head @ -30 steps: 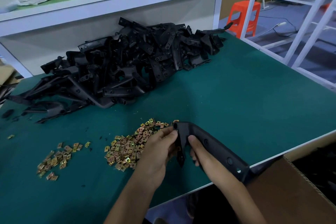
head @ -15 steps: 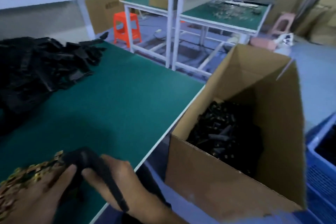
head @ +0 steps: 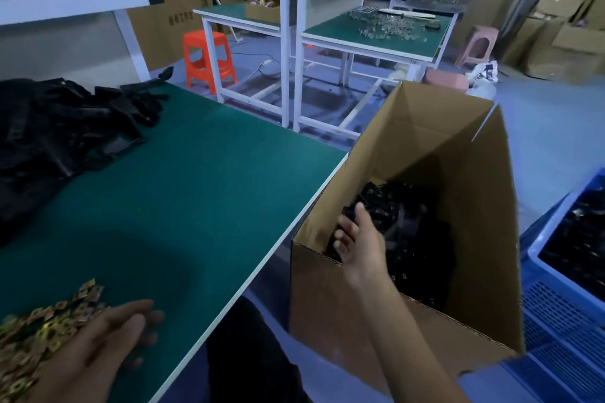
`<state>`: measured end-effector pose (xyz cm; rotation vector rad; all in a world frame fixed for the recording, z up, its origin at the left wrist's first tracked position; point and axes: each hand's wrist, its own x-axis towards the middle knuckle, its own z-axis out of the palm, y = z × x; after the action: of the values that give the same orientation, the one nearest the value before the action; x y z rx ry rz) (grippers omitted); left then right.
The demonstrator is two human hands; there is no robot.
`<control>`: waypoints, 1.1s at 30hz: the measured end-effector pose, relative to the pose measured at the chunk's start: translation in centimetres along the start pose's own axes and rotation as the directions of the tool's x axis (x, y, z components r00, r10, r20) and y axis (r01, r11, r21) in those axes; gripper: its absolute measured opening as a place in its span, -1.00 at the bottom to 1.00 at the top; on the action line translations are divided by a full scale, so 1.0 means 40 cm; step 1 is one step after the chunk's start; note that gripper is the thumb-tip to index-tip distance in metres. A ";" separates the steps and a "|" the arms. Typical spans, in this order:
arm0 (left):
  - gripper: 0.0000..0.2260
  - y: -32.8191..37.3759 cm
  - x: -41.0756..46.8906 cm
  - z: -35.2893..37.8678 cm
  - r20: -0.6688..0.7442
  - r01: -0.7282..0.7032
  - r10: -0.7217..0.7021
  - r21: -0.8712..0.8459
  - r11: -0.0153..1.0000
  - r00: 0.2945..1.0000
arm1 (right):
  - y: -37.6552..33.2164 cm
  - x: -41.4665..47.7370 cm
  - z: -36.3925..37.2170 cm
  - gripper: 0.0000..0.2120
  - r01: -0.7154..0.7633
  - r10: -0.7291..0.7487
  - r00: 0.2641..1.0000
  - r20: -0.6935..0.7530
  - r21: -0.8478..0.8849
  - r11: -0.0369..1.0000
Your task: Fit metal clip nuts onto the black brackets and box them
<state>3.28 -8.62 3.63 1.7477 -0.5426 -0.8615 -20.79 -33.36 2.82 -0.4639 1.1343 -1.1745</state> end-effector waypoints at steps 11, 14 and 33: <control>-0.89 0.045 0.027 -0.054 -0.235 0.001 0.004 0.019 1.000 0.972 | 0.308 -0.249 0.238 -0.86 0.408 0.030 0.659 0.752 -0.391 0.825; -0.93 0.059 0.056 -0.121 -0.375 0.014 0.053 0.173 0.985 0.925 | 0.381 -0.283 0.258 -0.83 0.672 0.065 0.479 0.875 -0.413 0.614; -0.66 0.064 0.284 -0.491 -0.423 0.328 0.353 0.896 0.298 0.835 | 0.431 -0.282 0.286 -0.85 0.705 0.024 0.442 0.897 -0.363 0.610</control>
<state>25.75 -5.55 6.23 2.9755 -0.7330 0.2398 -2.01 -19.66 -1.01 -1.8204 0.5124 -0.6006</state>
